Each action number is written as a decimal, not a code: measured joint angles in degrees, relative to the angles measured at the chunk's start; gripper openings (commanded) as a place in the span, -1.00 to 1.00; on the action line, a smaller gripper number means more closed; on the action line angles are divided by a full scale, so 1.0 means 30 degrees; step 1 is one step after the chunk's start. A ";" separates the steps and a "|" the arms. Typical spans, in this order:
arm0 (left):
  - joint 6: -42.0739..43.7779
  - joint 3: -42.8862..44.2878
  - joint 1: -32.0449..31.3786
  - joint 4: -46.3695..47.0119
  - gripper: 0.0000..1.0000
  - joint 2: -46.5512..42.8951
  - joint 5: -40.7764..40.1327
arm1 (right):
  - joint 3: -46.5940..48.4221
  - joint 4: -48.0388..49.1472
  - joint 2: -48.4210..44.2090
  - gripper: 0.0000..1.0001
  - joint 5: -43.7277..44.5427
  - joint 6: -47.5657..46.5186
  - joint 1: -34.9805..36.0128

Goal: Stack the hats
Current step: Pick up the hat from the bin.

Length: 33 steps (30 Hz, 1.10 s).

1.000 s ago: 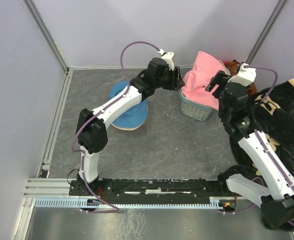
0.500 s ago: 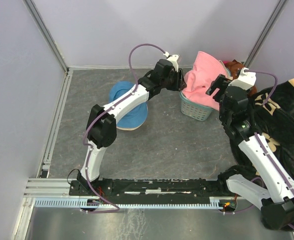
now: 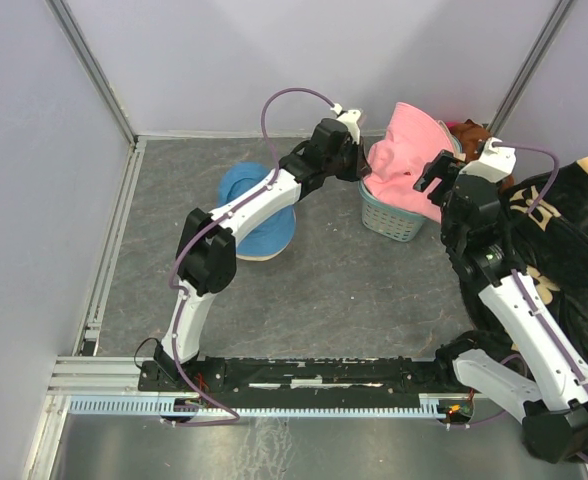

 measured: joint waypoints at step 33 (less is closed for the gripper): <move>0.0007 -0.1413 -0.0794 0.3570 -0.95 -0.7366 -0.0357 | 0.0197 -0.0117 -0.0823 0.70 0.0168 -0.0138 -0.0007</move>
